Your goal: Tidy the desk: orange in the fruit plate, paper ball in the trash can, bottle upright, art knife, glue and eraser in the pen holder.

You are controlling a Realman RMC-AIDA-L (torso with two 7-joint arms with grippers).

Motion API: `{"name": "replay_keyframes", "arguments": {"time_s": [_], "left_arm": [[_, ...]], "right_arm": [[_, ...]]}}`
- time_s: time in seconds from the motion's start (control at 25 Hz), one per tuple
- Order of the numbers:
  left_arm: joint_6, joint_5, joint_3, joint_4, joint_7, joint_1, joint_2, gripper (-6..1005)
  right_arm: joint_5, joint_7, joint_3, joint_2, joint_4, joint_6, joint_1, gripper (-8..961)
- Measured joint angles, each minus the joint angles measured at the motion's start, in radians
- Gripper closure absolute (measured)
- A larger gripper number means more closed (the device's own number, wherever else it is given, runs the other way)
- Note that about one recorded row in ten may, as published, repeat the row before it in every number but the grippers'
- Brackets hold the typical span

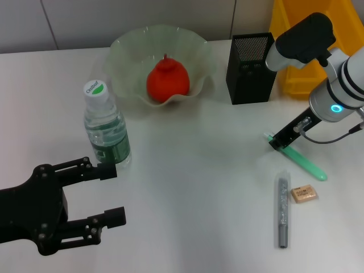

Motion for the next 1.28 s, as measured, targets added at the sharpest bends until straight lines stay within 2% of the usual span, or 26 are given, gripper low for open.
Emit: {"name": "replay_keyframes", "arguments": {"time_s": [0.28, 0.6, 0.8, 1.08, 1.16, 1.28], "left_arm": [[0.0, 0.0, 0.0, 0.0, -0.002, 0.003, 0.0, 257], [0.001, 0.0, 0.0, -0.013, -0.003, 0.005, 0.0, 257], [0.002, 0.0, 0.0, -0.014, -0.002, 0.005, 0.0, 257], [0.002, 0.0, -0.002, -0.014, -0.001, 0.005, 0.0, 257], [0.002, -0.001, -0.008, -0.016, -0.001, 0.007, 0.001, 257], [0.002, -0.001, -0.011, -0.019, -0.001, 0.008, 0.001, 257]], "right_arm": [[0.003, 0.002, 0.0, 0.0, -0.006, 0.003, -0.002, 748], [0.007, 0.021, -0.005, 0.002, -0.075, -0.007, -0.016, 767], [0.036, 0.043, -0.021, 0.004, -0.168, -0.03, -0.026, 767], [0.161, 0.052, -0.051, 0.004, -0.348, -0.065, -0.044, 767], [0.191, 0.052, -0.059, 0.004, -0.414, -0.052, -0.056, 766], [0.211, 0.051, -0.059, 0.004, -0.433, -0.023, -0.06, 766]]}}
